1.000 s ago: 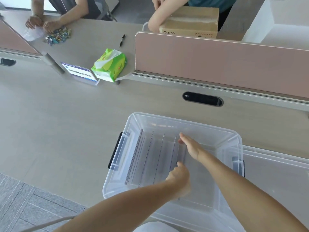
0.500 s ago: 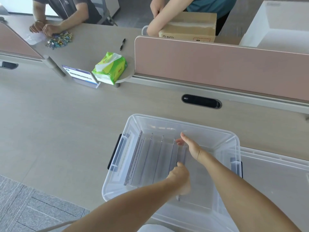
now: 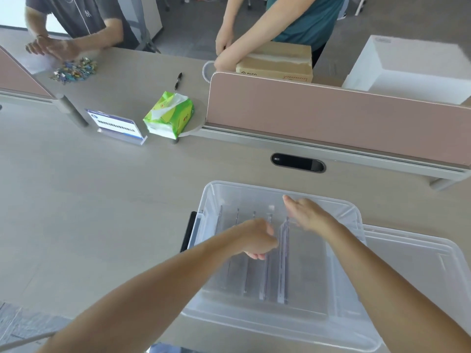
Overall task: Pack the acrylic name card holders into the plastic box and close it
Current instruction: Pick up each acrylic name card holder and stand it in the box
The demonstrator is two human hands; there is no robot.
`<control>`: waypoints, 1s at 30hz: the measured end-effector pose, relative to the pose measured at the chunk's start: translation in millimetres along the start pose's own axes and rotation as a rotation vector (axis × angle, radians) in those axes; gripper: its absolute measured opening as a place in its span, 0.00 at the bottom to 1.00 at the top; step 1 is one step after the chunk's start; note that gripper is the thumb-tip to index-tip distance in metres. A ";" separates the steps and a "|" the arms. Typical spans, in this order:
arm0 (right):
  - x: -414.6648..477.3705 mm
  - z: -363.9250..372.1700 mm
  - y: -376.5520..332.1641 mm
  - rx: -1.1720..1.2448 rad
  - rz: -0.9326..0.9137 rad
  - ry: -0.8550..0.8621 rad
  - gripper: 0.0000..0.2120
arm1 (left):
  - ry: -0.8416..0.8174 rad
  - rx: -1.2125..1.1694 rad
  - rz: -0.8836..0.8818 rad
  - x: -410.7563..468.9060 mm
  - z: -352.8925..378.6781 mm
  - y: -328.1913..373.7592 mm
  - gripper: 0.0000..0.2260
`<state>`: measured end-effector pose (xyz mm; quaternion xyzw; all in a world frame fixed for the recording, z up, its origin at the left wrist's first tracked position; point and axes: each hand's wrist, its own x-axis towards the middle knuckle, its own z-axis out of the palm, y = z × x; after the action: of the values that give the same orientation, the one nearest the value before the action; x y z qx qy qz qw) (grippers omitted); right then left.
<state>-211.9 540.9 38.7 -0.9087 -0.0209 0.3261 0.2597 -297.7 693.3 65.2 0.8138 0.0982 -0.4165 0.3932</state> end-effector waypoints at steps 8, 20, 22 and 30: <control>-32.3 34.7 -114.2 -0.224 -0.108 0.248 0.19 | 0.377 -0.043 0.177 -40.2 -96.1 -87.1 0.10; -28.3 143.3 -346.1 -0.420 -0.431 0.279 0.08 | 0.782 0.277 0.128 -84.0 -294.1 -269.7 0.13; -10.7 154.5 -378.4 -0.503 -0.466 0.283 0.07 | 0.815 0.365 0.083 -79.3 -326.0 -289.9 0.12; 101.7 181.6 -469.4 -0.645 -0.541 0.295 0.07 | 0.942 0.564 0.007 -36.6 -421.8 -344.5 0.17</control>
<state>-179.8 1051.0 89.0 -0.9419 -0.3212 0.0899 0.0390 -235.4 1235.2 45.6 0.9864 0.1454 -0.0158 0.0749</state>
